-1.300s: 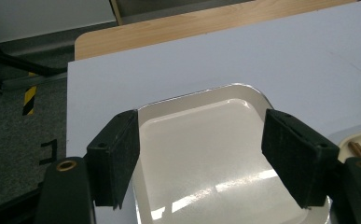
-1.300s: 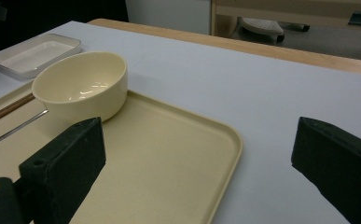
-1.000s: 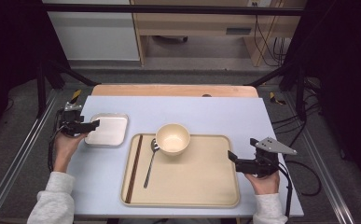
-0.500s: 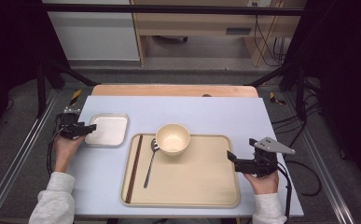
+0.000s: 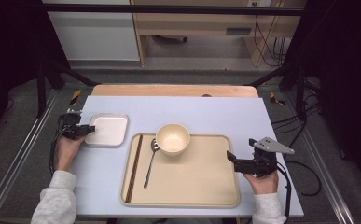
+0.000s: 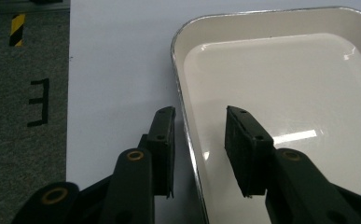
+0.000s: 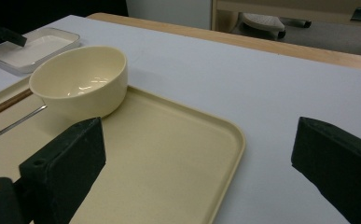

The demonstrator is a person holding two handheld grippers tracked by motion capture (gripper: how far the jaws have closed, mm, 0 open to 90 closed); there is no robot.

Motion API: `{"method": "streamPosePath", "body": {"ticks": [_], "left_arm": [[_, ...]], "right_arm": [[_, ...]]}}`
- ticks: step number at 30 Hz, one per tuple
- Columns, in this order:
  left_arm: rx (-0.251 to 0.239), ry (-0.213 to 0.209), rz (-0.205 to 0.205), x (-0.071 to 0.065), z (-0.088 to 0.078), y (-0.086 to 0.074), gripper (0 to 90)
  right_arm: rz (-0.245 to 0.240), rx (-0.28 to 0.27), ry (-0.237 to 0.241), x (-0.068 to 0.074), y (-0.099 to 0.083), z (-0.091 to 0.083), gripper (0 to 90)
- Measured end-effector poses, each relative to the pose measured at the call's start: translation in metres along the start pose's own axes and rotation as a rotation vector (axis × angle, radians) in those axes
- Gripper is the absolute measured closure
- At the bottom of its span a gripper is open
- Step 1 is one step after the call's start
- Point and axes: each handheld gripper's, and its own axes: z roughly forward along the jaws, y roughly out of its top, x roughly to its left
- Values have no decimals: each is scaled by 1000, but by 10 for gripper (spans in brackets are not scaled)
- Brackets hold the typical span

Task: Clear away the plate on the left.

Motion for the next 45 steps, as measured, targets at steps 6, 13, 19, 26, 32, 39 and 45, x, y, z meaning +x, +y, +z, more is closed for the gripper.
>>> {"method": "streamPosePath", "body": {"ticks": [6,13,19,26,32,39,45], "left_arm": [[-6,-18,-34,2,1,0,713],[8,7,-48,3,-1,1,814],[11,2,-69,4,-1,1,830],[-34,-28,-114,6,-12,4,864],[-99,-1,-87,-3,-28,9,885],[-142,13,-55,-12,-39,11,886],[-220,23,-70,-14,-54,8,886]], "right_arm": [[-1,0,0,0,0,0,34],[0,-3,1,0,0,0,34],[2,1,0,1,0,0,34],[-1,-3,3,0,0,-1,34],[3,-8,2,1,1,-2,34],[5,-8,1,1,1,-2,34],[5,-8,0,1,1,-2,34]]}}
